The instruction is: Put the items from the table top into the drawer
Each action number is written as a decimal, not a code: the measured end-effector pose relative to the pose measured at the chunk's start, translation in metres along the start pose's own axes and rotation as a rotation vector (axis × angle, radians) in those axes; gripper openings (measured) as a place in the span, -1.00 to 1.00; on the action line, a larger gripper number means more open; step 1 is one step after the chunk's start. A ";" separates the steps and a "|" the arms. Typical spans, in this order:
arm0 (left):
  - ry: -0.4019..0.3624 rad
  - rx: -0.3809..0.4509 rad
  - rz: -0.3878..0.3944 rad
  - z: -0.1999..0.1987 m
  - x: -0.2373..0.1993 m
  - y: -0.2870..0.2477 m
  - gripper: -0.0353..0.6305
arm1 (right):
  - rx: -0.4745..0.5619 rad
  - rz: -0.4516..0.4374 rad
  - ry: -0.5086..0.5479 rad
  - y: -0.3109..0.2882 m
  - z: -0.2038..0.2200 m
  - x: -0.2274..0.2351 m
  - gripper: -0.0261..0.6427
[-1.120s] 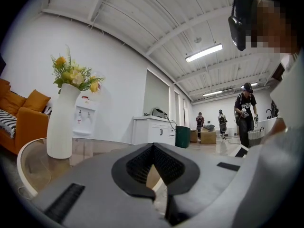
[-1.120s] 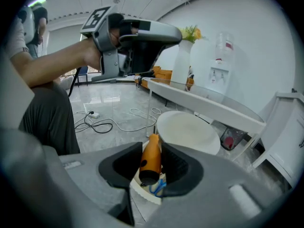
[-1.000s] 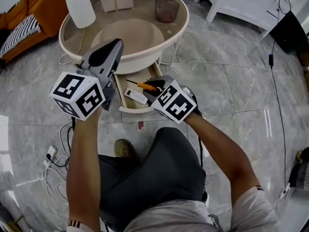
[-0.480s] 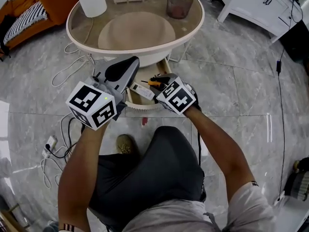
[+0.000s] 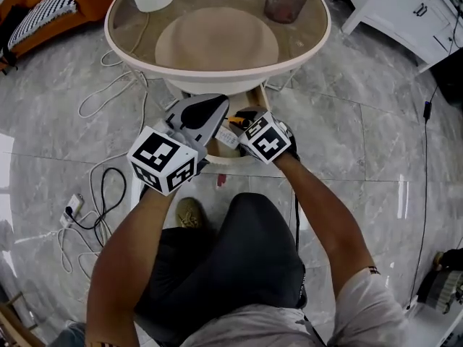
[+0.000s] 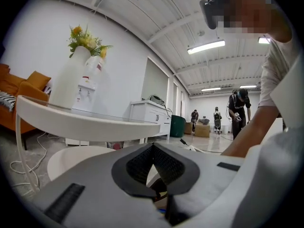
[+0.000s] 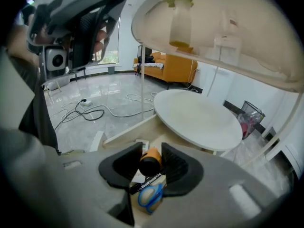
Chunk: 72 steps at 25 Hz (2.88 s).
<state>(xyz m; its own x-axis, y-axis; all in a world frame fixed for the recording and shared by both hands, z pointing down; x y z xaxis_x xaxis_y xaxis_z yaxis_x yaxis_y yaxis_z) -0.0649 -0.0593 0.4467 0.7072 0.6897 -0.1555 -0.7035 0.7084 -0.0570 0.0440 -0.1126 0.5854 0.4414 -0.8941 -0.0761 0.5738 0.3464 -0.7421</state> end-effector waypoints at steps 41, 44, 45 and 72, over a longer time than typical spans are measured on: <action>0.027 0.011 0.025 0.002 0.000 -0.006 -0.90 | 0.099 0.009 -0.050 0.014 0.024 0.015 -0.85; 0.026 0.023 0.025 -0.002 0.003 -0.007 -0.90 | 0.172 0.005 -0.060 0.036 0.014 0.010 -0.91; 0.027 0.029 0.026 -0.004 0.004 -0.007 -0.90 | 0.191 0.000 -0.058 0.044 0.010 0.008 -0.91; -0.023 0.123 -0.003 -0.087 0.022 0.025 -0.90 | 0.614 -0.038 -0.002 0.197 -0.122 -0.014 -0.92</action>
<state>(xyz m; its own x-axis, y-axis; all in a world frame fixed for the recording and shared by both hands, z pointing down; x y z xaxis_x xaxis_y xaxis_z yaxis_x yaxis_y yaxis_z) -0.0734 -0.0399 0.3560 0.7116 0.6899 -0.1328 -0.6884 0.7225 0.0639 0.0664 -0.0668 0.3590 0.4139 -0.9086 -0.0558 0.8814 0.4153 -0.2249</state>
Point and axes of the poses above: the fingertips, and each gripper's own axes: y backward along the fingers, x to its right, z out of its underside, the point moved 8 cm from there along y, backward along the fingers
